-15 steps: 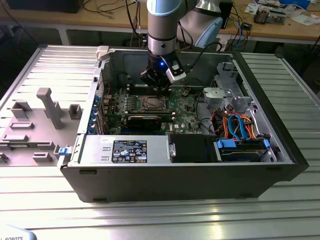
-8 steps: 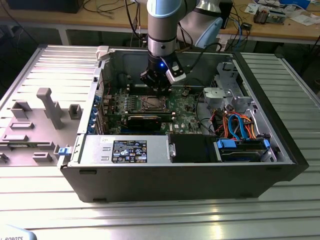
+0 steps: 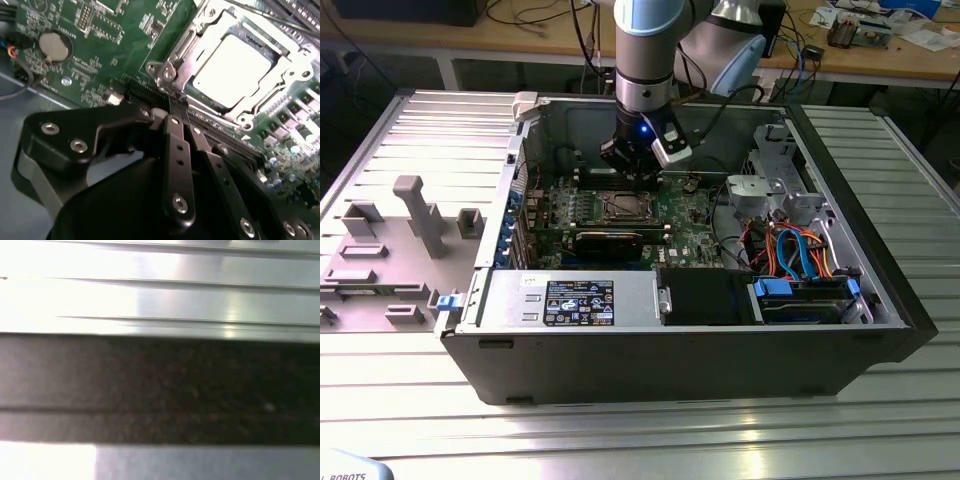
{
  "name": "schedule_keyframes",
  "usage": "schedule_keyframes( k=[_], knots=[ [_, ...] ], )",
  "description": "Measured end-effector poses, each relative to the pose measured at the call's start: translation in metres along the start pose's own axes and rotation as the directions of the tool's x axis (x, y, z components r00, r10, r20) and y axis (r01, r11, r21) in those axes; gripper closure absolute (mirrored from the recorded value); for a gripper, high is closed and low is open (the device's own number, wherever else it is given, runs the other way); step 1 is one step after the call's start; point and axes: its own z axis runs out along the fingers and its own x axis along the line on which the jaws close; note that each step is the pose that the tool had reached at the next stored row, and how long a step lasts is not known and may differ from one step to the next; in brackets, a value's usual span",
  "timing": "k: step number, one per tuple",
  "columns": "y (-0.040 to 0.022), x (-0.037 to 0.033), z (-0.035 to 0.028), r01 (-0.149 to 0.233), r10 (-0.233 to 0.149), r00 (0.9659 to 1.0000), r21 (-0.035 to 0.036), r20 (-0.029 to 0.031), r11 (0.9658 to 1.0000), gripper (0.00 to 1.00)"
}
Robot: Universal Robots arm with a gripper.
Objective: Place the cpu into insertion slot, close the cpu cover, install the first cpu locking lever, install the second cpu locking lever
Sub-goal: 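Install the first cpu locking lever, then install the second cpu locking lever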
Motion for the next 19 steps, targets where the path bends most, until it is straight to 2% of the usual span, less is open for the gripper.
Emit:
schedule_keyframes(
  k=[2, 4, 8, 19],
  knots=[
    [0.0003, -0.0001, -0.003, 0.0, 0.0, 1.0, 0.0001, -0.0001, 1.0, 0.89],
    [-0.0009, -0.0001, -0.0033, 0.0, 0.0, 1.0, 0.0015, -0.0002, 1.0, 0.89],
    [-0.0078, 0.0001, -0.0038, 0.0, 0.0, 1.0, 0.0015, 0.0, 1.0, 0.89],
    [-0.0087, 0.0001, -0.0039, 0.0, 0.0, 1.0, 0.0016, -0.0001, 1.0, 0.89]
  ],
)
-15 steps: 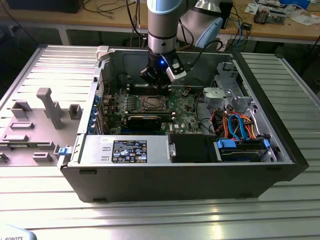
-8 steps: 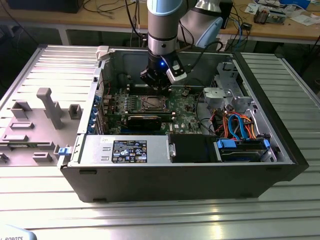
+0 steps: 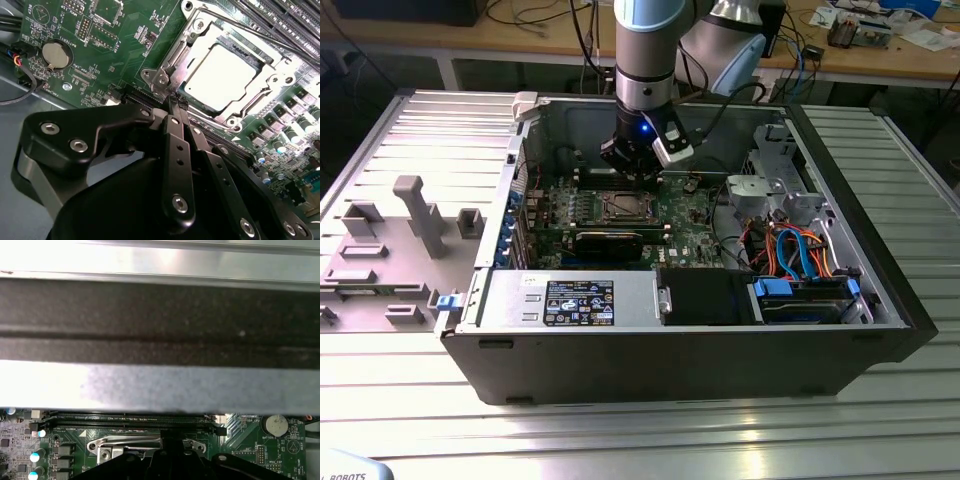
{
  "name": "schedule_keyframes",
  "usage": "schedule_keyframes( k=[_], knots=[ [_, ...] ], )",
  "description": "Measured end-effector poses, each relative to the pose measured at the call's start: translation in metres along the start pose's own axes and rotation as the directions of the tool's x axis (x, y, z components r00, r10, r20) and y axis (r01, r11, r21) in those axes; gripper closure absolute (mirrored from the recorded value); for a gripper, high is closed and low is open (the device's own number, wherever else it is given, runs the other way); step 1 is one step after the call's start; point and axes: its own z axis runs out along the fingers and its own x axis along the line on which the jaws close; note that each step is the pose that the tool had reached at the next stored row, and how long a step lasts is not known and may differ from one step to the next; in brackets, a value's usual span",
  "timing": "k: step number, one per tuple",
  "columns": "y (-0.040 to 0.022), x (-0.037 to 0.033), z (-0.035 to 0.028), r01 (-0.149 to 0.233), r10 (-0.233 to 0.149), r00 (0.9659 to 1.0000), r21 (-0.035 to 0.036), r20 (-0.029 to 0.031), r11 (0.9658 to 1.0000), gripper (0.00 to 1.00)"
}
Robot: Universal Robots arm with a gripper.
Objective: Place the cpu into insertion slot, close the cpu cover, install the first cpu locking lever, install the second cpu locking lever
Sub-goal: 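Install the second cpu locking lever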
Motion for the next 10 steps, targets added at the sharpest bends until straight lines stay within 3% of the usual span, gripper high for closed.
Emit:
schedule_keyframes(
  k=[7, 10],
  knots=[
    [-0.0036, 0.0001, -0.0003, 0.0, 0.0, 1.0, 0.0, 0.0, 1.0, 0.89],
    [-0.0085, 0.0002, -0.0007, 0.0, 0.0, 1.0, 0.0001, 0.0, 1.0, 0.89]
  ],
)
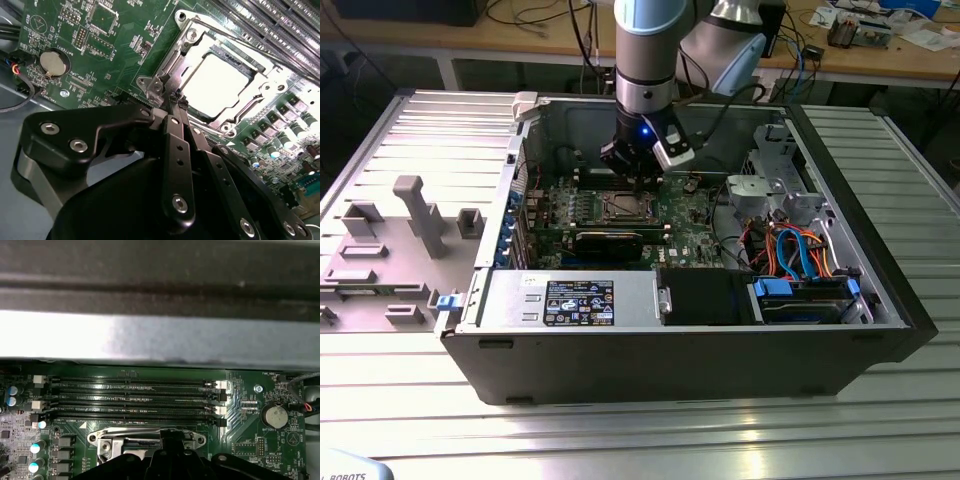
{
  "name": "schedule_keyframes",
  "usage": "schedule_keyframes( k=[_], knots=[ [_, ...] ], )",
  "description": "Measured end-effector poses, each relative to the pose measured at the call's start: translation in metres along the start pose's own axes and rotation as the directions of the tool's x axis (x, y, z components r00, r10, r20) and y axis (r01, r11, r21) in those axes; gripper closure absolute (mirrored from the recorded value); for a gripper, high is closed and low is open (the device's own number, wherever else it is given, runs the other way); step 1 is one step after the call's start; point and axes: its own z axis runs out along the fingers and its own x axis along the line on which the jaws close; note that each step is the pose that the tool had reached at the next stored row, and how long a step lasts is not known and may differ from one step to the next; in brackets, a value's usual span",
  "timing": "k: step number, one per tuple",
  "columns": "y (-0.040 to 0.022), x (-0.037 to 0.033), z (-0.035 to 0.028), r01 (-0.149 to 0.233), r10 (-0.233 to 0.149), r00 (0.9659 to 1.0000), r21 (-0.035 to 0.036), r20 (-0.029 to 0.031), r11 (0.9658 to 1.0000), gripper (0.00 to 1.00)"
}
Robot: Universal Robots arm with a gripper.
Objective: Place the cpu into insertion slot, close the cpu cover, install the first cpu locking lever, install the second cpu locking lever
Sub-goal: 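Install the second cpu locking lever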
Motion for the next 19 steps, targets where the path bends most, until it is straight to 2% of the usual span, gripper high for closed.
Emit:
schedule_keyframes(
  k=[3, 6, 8, 10, 11, 19],
  knots=[
    [-0.0042, 0.0001, -0.0004, 0.0, 0.0, 1.0, 0.0005, 0.0, 1.0, 0.89],
    [-0.0046, 0.0001, -0.0032, 0.0, 0.0, 1.0, 0.0006, -0.0003, 1.0, 0.89],
    [-0.0042, -0.0001, -0.0087, 0.0, 0.0, 1.0, 0.0006, -0.0005, 1.0, 0.89],
    [-0.0032, -0.0005, -0.02, 0.0, 0.0, 1.0, 0.0011, -0.0013, 1.0, 0.89],
    [-0.003, -0.0006, -0.023, 0.0, 0.0, 1.0, 0.0012, -0.0014, 1.0, 0.89],
    [-0.0061, -0.0006, -0.024, 0.0, 0.0, 1.0, 0.0021, -0.0015, 1.0, 0.89]
  ],
)
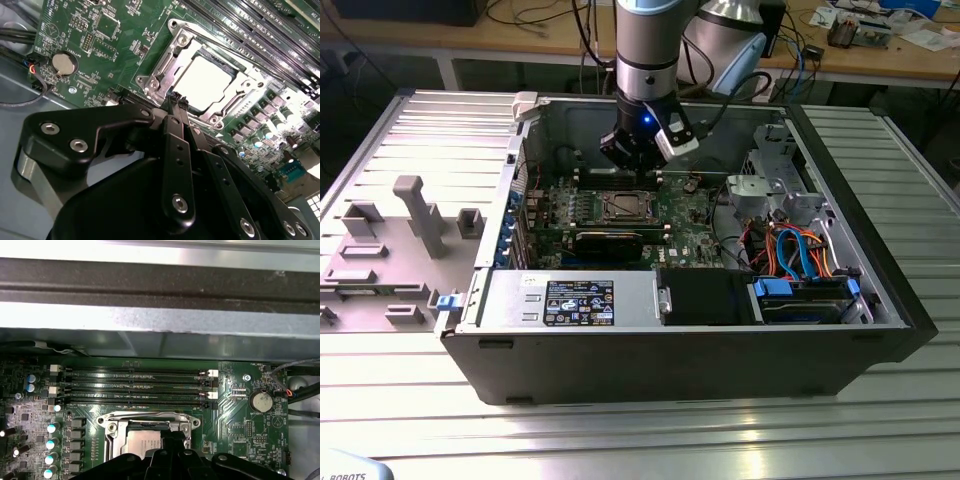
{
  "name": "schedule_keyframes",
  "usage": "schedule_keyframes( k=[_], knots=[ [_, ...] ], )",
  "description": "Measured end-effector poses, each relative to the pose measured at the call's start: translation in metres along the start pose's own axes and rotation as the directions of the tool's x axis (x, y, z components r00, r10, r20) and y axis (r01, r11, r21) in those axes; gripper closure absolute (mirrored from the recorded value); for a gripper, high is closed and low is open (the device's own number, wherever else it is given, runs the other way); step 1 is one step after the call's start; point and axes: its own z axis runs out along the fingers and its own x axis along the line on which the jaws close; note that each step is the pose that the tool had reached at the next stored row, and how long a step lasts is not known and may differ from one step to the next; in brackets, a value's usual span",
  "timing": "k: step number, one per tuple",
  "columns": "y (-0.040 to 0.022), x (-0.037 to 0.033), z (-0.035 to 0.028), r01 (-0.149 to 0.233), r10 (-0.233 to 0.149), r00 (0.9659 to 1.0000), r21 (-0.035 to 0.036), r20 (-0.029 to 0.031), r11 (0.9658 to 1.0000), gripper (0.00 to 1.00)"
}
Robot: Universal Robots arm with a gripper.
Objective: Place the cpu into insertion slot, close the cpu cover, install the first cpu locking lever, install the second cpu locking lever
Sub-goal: 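Install the second cpu locking lever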
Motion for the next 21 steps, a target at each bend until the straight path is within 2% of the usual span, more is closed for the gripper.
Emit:
schedule_keyframes(
  k=[13, 16, 17, 18, 21],
  knots=[
    [-0.0009, 0.0, 0.0002, 0.0, 0.0, 1.0, -0.0001, 0.0, 1.0, 0.89],
    [-0.0034, 0.0001, 0.0001, 0.0, 0.0, 1.0, 0.0003, -0.0002, 1.0, 0.89],
    [-0.0033, 0.0001, -0.0012, 0.0, 0.0, 1.0, 0.0004, -0.0002, 1.0, 0.89],
    [-0.0029, -0.0001, -0.0067, 0.0, 0.0, 1.0, 0.0001, 0.0, 1.0, 0.89],
    [-0.0022, -0.0005, -0.0176, 0.0, 0.0, 1.0, 0.0003, -0.0002, 1.0, 0.89]
  ],
)
